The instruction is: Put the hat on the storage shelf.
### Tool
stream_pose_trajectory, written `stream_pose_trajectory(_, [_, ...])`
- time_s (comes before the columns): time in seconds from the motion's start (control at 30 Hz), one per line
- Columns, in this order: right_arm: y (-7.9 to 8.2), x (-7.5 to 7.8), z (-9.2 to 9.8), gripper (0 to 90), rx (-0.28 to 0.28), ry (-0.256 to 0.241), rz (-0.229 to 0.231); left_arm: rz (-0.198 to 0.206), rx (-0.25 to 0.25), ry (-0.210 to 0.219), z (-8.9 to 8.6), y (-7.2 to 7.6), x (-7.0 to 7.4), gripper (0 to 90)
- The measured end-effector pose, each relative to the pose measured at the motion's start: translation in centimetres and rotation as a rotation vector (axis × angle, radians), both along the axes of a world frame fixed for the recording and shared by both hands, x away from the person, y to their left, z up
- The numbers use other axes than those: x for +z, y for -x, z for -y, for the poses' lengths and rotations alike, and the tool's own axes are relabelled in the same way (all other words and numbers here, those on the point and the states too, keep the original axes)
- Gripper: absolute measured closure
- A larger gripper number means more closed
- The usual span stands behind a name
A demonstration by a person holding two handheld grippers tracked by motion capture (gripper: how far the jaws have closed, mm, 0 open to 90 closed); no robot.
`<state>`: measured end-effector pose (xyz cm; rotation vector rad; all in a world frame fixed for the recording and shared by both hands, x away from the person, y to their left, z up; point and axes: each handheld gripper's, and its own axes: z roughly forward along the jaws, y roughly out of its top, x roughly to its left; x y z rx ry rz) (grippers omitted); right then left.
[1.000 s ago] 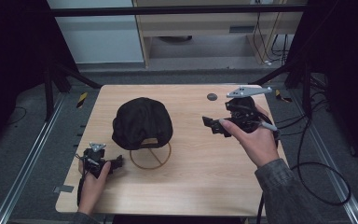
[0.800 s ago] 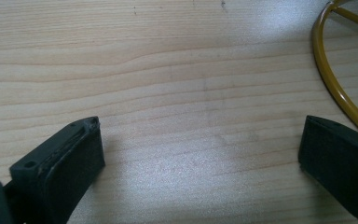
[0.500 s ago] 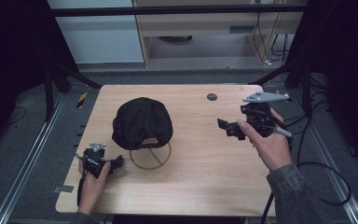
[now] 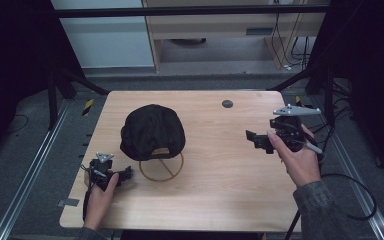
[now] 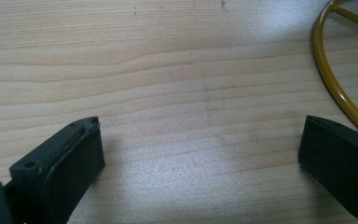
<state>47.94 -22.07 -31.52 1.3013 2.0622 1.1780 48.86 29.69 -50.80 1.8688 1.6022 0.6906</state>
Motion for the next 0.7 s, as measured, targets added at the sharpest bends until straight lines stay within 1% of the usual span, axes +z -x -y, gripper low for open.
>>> stream_pose_trajectory(0.13, [0.1,-1.4,0.6,10.5,-0.015,0.002,-0.022,0.000,0.000,0.000,0.0,0.0,0.0,0.0])
stream_pose_trajectory(0.3, [0.5,-3.6,1.3,11.1,-0.031,0.008,-0.055,0.000,0.000,0.000,0.0,0.0,0.0,0.0])
stream_pose_trajectory(0.4, [0.6,-4.6,1.7,11.2,-0.037,0.009,-0.064,0.000,0.000,0.000,0.0,0.0,0.0,0.0])
stream_pose_trajectory(0.47, [0.6,-5.5,1.9,11.2,-0.038,0.024,-0.064,0.000,0.000,0.000,0.0,0.0,0.0,0.0])
stream_pose_trajectory(0.53, [0.7,-6.2,1.8,11.2,-0.042,0.027,-0.067,0.000,0.000,0.000,0.0,0.0,0.0,0.0])
stream_pose_trajectory(0.6, [0.8,-7.3,1.7,11.1,-0.043,0.037,-0.076,0.000,0.000,0.000,0.0,0.0,0.0,0.0])
stream_pose_trajectory(0.63, [0.8,-8.1,1.5,11.1,-0.043,0.044,-0.077,0.000,0.000,0.000,0.0,0.0,0.0,0.0])
stream_pose_trajectory(0.7, [0.9,-9.0,1.3,11.1,-0.046,0.049,-0.088,0.000,0.000,0.000,0.0,0.0,0.0,0.0])
